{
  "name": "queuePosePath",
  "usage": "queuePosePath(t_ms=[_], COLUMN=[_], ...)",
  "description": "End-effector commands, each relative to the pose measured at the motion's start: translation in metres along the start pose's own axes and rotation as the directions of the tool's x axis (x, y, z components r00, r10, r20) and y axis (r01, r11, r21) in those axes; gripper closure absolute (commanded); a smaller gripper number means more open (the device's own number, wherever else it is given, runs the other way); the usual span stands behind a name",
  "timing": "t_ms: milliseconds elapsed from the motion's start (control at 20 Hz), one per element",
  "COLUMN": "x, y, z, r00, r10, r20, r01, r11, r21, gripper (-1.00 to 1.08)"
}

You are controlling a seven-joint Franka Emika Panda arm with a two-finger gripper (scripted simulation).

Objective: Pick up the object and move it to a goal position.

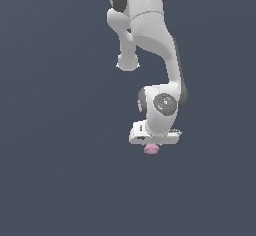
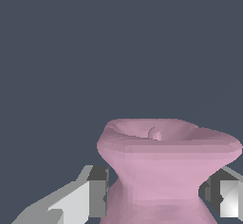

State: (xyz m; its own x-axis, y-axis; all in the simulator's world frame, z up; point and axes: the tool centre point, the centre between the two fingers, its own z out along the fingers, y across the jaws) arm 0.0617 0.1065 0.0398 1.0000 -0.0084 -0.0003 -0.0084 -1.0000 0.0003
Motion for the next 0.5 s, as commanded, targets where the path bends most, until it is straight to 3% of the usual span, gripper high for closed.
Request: queuePosePath(t_ms=[0,450], x=[0.000,-0.007], y=[0.000,0.000], z=[0.000,-0.017], r00=[1.000,1.000], r10=[0.000,0.000], r20=[0.000,0.000], r01=[0.000,0.000], r11=[1.000,1.000], r21=[0.000,0.000], gripper=[1.08,1.08])
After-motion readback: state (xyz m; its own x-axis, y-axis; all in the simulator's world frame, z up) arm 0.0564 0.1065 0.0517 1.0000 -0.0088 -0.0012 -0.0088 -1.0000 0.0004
